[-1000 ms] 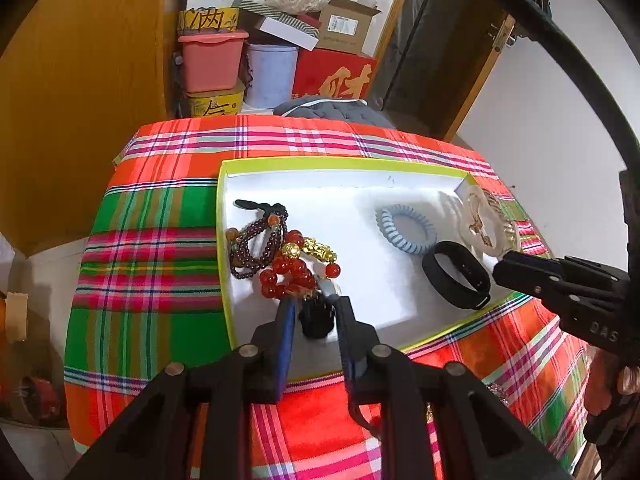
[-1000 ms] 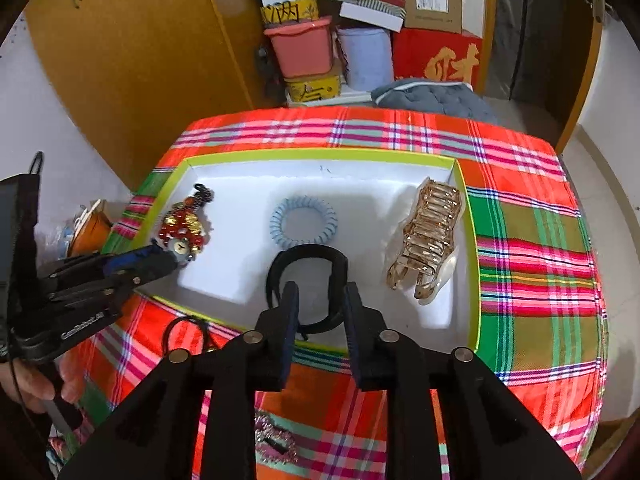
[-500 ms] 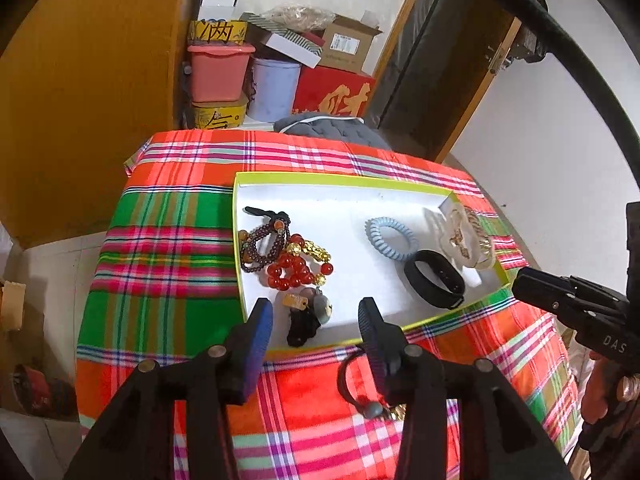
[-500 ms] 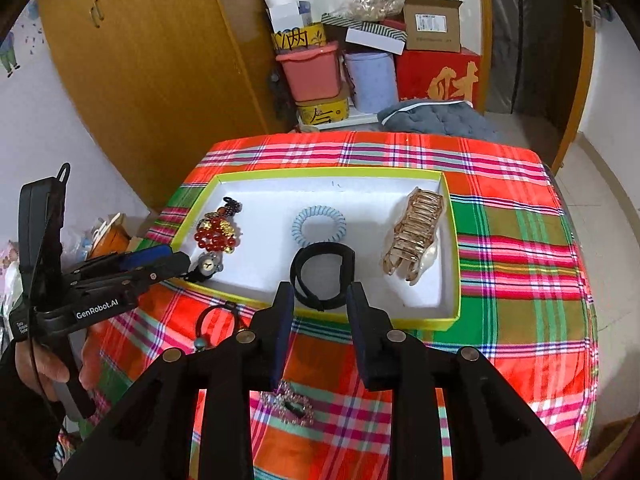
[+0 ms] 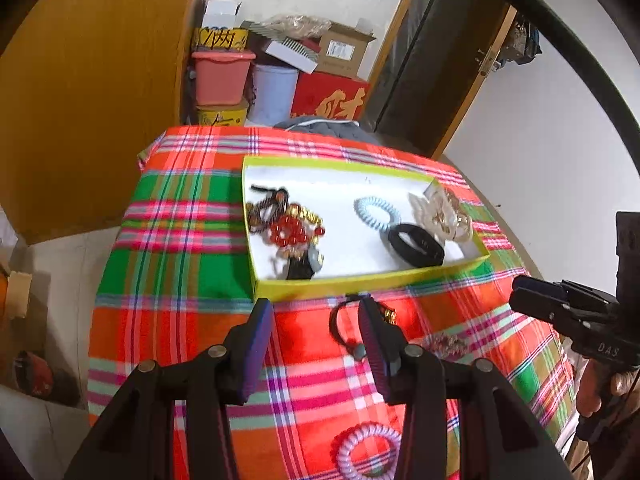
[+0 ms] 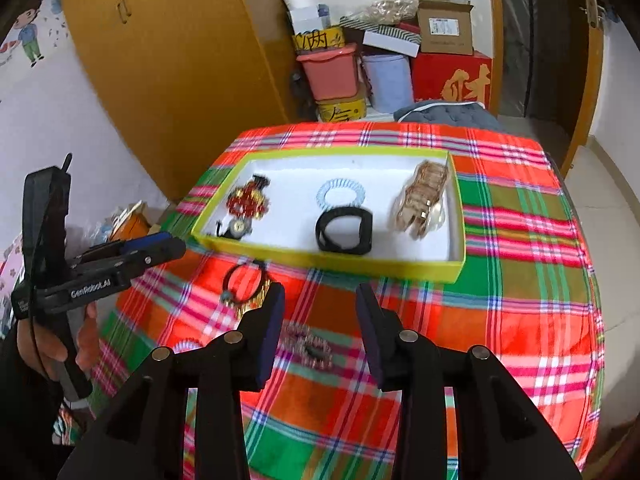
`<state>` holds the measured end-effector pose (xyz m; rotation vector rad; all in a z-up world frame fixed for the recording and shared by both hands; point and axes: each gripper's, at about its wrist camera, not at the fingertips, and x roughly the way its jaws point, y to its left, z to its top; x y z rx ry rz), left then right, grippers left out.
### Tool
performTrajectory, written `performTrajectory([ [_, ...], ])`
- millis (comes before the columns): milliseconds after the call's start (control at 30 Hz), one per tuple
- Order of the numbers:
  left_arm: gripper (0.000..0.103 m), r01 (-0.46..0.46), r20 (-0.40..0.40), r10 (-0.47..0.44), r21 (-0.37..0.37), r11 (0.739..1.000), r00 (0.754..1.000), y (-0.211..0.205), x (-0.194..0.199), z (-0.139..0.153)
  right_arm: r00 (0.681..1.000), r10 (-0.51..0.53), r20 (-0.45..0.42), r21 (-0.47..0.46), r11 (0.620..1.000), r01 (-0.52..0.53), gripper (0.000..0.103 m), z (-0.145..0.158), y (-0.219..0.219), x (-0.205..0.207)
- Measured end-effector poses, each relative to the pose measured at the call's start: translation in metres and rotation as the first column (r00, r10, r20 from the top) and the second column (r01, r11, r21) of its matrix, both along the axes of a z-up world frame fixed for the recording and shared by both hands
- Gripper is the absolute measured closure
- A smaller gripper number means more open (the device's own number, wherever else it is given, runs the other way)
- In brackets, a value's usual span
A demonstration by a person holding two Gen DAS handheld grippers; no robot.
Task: Organize jewelry
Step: 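Open the right tool to drop the black band while the left tool releases the black hair tie, then grasp the sparkly hair clip with the right tool while the left tool grasps the black-and-gold bracelet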
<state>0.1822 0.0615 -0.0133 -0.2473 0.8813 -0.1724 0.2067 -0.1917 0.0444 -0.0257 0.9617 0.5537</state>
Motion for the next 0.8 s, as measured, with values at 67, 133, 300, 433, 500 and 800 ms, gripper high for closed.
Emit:
performTrajectory([
  [67,0.059,0.001,-0.010,-0.001,-0.003,1.000,1.000,0.000,-0.002,-0.004,1.000,0.012,-0.011,-0.004,1.000,-0.012,0.065,-0.005,0.001,-0.004],
  [133,0.059,0.004,-0.018,-0.004,-0.004,1.000,1.000,-0.001,-0.003,-0.008,0.999,0.029,-0.025,-0.011,0.999,-0.030,0.066,-0.013,0.002,-0.008],
  [300,0.059,0.031,-0.052,-0.031,-0.013,0.999,0.998,-0.008,-0.001,-0.020,0.996,0.063,-0.055,-0.015,0.998,-0.064,0.066,-0.031,0.004,-0.014],
  [433,0.059,0.043,-0.076,-0.044,-0.023,0.999,0.996,-0.012,0.004,-0.030,0.993,0.084,-0.084,-0.021,0.996,-0.086,0.066,-0.044,0.006,-0.013],
  [500,0.059,0.044,-0.086,-0.046,-0.031,0.999,0.995,-0.014,0.008,-0.035,0.991,0.097,-0.090,-0.029,0.995,-0.100,0.066,-0.048,0.008,-0.013],
  [800,0.059,0.062,-0.096,-0.064,-0.018,0.998,0.993,-0.022,0.020,-0.044,0.986,0.141,-0.086,-0.070,0.987,-0.147,0.065,-0.061,0.013,-0.011],
])
